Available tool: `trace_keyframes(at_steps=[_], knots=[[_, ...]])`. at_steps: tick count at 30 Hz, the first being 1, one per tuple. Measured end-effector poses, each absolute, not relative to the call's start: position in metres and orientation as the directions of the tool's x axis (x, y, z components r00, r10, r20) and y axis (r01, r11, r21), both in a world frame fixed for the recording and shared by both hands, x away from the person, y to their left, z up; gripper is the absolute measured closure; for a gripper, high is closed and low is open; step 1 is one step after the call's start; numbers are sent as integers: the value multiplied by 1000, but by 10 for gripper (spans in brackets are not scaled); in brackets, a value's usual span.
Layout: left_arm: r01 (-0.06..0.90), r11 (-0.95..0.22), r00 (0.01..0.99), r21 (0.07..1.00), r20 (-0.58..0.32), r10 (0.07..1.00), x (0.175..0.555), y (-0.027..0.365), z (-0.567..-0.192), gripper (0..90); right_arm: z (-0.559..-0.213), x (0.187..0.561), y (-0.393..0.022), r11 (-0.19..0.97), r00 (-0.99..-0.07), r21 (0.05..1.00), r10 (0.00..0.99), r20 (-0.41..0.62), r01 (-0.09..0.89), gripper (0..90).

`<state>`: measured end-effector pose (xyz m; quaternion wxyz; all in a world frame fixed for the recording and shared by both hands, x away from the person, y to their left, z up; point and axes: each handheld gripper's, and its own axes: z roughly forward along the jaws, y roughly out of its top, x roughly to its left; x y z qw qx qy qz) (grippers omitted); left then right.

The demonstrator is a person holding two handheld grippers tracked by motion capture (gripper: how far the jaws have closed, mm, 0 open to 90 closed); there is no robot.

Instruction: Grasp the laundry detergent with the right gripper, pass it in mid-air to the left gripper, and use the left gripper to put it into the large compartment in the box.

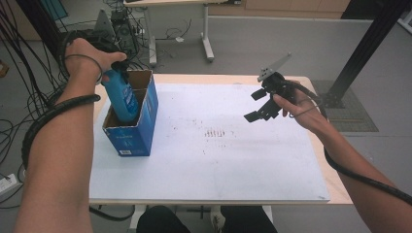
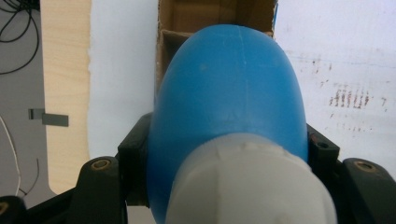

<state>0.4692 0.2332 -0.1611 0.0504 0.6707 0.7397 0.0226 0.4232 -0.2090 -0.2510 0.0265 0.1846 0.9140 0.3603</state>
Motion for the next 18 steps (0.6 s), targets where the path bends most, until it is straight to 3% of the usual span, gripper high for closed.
trace_keyframes(at_steps=[18], knots=[[990,97,-94,101,-29,995,466,230,-219,371,-255,425,-205,669,-929,671,359,88,321,20]])
